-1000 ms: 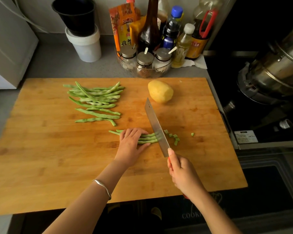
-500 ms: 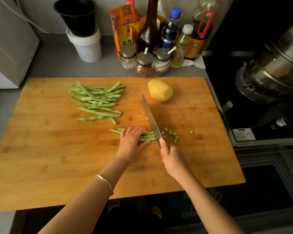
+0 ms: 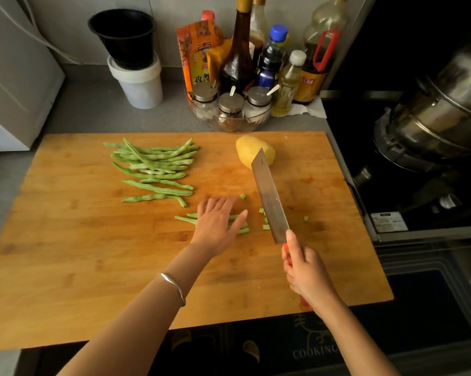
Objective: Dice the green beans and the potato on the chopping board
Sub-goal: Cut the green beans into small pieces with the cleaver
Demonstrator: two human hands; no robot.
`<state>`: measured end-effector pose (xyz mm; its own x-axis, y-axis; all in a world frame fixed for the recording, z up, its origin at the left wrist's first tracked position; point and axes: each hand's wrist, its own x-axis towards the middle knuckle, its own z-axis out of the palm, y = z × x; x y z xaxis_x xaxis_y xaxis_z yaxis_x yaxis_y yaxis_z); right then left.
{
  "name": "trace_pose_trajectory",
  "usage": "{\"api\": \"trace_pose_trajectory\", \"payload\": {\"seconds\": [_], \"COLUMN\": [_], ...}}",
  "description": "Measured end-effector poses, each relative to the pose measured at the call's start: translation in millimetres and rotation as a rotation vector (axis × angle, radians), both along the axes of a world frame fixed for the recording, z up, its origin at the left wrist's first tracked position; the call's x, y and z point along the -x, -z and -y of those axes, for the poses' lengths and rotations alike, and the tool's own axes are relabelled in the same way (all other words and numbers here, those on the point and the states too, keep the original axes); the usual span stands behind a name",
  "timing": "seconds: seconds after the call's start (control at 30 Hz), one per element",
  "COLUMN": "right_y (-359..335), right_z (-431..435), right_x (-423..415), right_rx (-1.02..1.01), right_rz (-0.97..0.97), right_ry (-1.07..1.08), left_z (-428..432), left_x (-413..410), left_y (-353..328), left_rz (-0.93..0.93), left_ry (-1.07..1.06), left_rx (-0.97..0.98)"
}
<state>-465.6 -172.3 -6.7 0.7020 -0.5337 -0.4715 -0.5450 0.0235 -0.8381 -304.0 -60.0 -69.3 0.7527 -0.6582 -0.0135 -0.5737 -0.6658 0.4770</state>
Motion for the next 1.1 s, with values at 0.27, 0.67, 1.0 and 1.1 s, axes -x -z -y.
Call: {"api": "trace_pose_trajectory", "payload": {"seconds": [0.27, 0.67, 1.0, 1.1], "right_y": [-10.9, 4.3, 16.3, 18.1], "right_z": [5.2, -23.5, -34.5, -37.4], "right_x": [4.0, 2.8, 2.9, 1.7], "right_rx": [-0.009, -0.035, 0.023, 0.037], "right_rz": [0.047, 0.011, -0.082, -0.114], "right_ry": [0.006, -0.094, -0.099, -0.100], "left_z": [28.6, -42.5, -37.9, -37.2], "left_x": [-1.6, -8.4, -2.4, -1.0], "left_y": [0.5, 25.2, 28.3, 30.2], "left_rz": [-0.077, 0.116, 0.101, 0.095], "left_ry": [0.229, 0.124, 0.020, 0.002], "left_rx": [-0.007, 0.151, 0.250, 0.277]}}
